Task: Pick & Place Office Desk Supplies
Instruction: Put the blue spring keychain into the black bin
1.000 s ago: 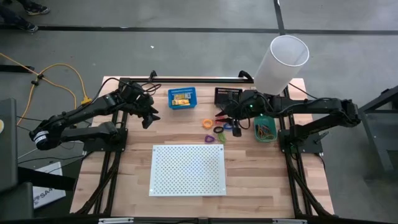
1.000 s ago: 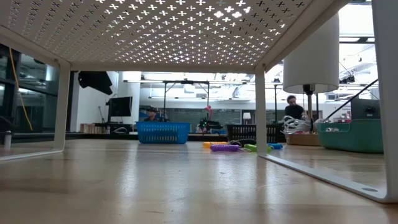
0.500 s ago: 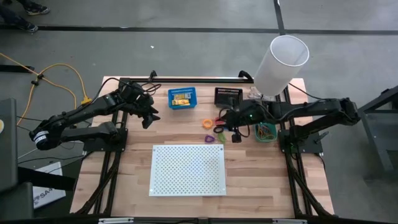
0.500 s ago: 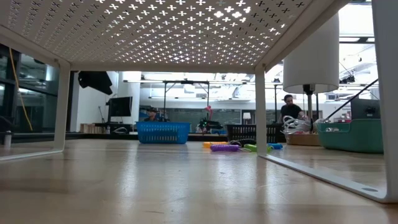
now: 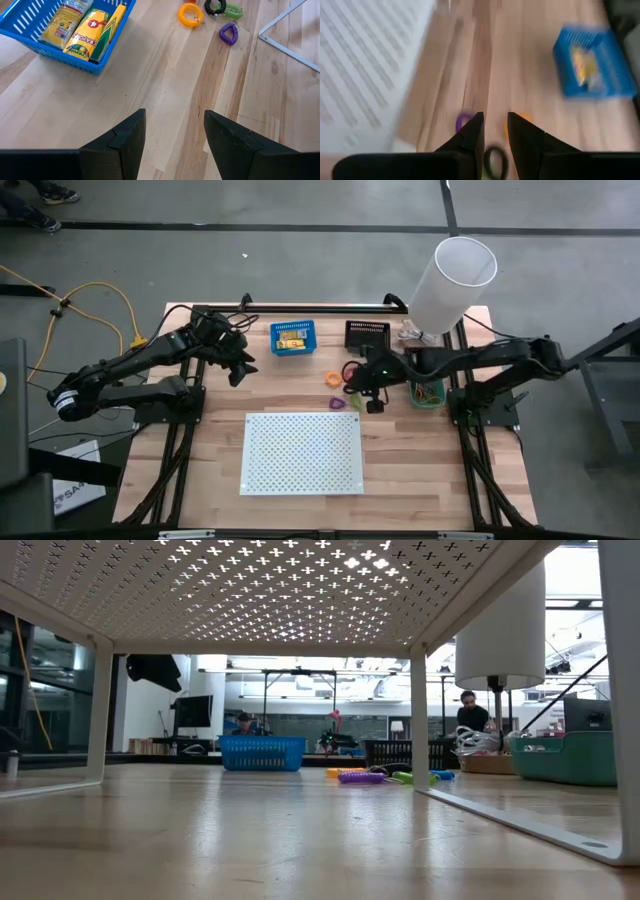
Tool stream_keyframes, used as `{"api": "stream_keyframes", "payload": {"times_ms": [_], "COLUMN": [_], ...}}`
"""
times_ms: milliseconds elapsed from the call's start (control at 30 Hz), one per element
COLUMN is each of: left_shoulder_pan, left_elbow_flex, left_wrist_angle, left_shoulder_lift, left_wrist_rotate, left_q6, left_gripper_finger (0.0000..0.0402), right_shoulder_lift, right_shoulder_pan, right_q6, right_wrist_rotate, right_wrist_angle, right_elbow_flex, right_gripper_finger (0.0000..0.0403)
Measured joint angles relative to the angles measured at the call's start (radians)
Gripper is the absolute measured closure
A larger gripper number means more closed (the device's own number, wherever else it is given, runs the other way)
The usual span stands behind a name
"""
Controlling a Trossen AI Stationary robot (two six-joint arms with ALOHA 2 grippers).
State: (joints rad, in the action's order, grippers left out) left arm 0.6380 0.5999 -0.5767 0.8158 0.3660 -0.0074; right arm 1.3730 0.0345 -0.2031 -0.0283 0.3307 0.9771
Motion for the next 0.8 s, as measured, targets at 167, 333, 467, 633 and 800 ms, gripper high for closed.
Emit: {"api": "stream_keyframes", "payload": {"times_ms": [167,333,467,633,800], "left_shoulder_pan": [0.000,0.000,0.000,0.000,0.000], "left_elbow_flex": [0.000,0.000,0.000,0.000,0.000], "left_wrist_angle": [0.005,0.004,0.003,0.002,0.002], "left_shoulder_lift": [0.000,0.000,0.000,0.000,0.000], "left_wrist_rotate": [0.000,-0.001,-0.001,-0.002,-0.002], "left_q6": [0.000,0.000,0.000,0.000,0.000], "left_gripper_finger": [0.0206,0.0206,0.0206,0.0206,0.0206], "right_shoulder_lift": [0.083,0.144,0.175,0.207,0.239], "right_shoulder_pan": [0.053,0.084,0.105,0.128,0.144], "right_q6": [0.047,0.071,0.083,0.095,0.098], "right_wrist_rotate": [0.063,0.058,0.054,0.028,0.020], "right_wrist_angle": [0.062,0.126,0.168,0.196,0.198], "right_elbow_flex": [0.000,0.000,0.000,0.000,0.000], "right_gripper_finger": [0.0328,0.0328,0.0328,0.0328,0.0328]}}
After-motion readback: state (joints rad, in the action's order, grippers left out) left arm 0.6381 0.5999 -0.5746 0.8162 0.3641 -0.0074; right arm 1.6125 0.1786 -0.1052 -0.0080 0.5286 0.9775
